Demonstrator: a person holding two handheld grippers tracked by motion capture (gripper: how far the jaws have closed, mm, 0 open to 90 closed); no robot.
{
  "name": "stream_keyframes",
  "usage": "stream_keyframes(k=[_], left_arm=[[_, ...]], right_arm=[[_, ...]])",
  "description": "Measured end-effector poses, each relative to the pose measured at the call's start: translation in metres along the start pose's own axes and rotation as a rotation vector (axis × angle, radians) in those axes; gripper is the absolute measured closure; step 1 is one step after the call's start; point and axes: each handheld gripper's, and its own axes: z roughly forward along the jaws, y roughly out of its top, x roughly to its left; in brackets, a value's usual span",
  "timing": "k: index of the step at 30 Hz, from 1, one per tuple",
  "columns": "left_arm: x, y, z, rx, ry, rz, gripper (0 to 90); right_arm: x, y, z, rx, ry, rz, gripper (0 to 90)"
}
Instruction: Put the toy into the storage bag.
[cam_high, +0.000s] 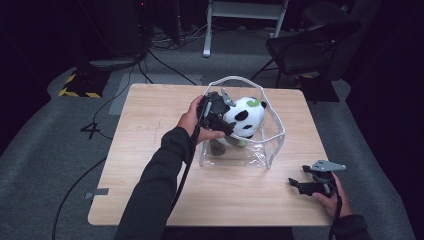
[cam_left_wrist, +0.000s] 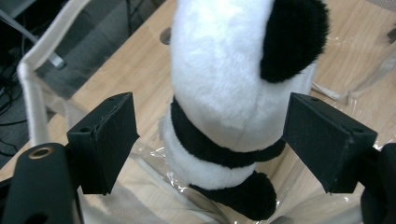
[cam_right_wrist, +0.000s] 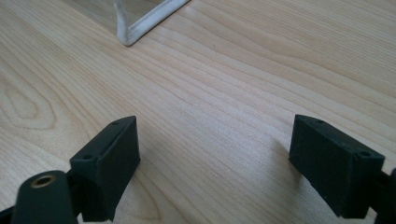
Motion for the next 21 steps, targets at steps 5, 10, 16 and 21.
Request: stream_keyframes(k=[5, 10, 16, 21], left_arm=[[0.004, -0.010, -0.010, -0.051, 0.009, -0.031, 16.7], [0.009, -0.019, -0.021, -0.091, 0.033, -0.065, 16.4], [0.016, -0.031, -0.029, -0.122, 0.047, -0.092, 16.2], [0.020, -0.038, -0.037, -0.143, 0.060, -0.113, 16.2]], right_arm=[[0.000, 0.000, 0.000, 0.000, 0.000, 0.000, 16.2], [0.000, 0.000, 0.000, 0.000, 0.000, 0.000, 16.1], [0.000, 0.000, 0.000, 0.001, -0.001, -0.001, 16.1], [0.000, 0.000, 0.000, 0.001, -0.001, -0.001, 16.1]])
